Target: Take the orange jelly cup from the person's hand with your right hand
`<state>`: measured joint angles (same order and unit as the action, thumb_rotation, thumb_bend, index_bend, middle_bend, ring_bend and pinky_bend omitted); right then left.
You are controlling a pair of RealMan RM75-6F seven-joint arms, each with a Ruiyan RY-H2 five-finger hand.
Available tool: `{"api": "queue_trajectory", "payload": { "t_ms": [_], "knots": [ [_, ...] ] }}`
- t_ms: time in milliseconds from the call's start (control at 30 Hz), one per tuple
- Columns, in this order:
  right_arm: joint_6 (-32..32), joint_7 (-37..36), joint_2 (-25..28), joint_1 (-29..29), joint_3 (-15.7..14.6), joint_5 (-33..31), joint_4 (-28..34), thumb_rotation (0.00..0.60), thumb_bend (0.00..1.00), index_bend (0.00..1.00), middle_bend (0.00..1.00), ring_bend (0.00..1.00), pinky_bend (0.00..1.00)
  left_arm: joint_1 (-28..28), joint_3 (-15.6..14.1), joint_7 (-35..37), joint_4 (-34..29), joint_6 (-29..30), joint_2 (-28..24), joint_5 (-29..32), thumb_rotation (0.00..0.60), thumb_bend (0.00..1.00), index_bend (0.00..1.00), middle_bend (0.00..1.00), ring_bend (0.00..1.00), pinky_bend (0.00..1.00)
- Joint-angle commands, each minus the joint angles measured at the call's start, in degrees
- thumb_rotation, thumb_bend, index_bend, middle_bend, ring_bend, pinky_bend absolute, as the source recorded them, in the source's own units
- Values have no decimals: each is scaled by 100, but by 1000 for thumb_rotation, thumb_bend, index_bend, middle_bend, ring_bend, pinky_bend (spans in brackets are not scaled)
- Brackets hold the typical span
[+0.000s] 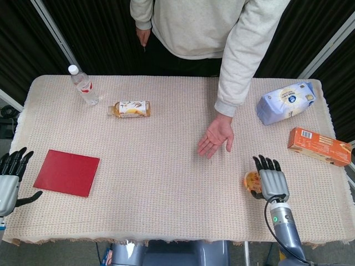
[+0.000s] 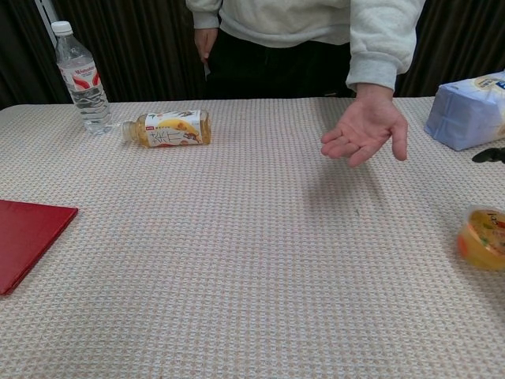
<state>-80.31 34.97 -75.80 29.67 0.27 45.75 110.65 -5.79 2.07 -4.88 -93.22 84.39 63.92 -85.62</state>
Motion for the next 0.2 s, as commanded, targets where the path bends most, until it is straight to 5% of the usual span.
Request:
{"api": "queue_trajectory", "payload": {
  "t_ms": [33,200],
  "knots": [
    [-391,-334,377,-322,-164,762,195,600,142,42,0,0,0,2,3,17,9,9,2,-4,600,113,0,0,0,0],
    [-1047,-831,797,-850,-593,2120,-66,600,141,41,0,0,0,8,-8,24,22,16,-3,-20,600,112,0,0,0,0]
  ]
}}
